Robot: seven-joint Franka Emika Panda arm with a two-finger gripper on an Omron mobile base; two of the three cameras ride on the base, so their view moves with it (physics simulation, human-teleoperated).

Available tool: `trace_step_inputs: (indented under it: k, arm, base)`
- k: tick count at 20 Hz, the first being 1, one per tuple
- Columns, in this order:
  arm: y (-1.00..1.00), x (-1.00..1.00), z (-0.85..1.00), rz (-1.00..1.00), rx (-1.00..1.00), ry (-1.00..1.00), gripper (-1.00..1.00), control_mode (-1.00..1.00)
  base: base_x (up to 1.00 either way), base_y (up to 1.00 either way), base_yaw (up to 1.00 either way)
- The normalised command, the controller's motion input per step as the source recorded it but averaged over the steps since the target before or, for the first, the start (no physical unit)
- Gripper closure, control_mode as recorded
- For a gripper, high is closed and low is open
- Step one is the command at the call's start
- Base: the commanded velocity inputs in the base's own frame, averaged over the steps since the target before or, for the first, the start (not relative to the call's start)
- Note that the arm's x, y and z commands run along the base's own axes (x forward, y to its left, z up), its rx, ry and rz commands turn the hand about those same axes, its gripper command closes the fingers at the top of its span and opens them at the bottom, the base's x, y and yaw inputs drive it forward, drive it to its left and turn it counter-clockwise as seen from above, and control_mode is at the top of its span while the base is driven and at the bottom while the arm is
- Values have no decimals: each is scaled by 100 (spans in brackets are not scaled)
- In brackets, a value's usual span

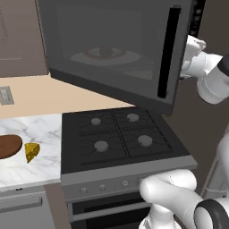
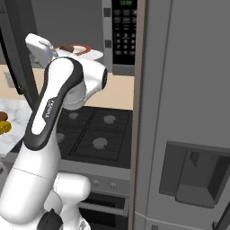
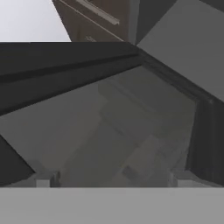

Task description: Retrieve the reheated potato from the microwave, then place the potato, cheese, and condiment on the cutting board.

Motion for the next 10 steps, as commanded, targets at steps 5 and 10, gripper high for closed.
trace_step_inputs:
  k: [5,10]
  arm:
    - [43,-78,18,10,-8,-29,-100,-100]
    - [60,-79,12,9,-9,-29,-100,-100]
  base:
    - [0,0,0]
    - [0,0,0]
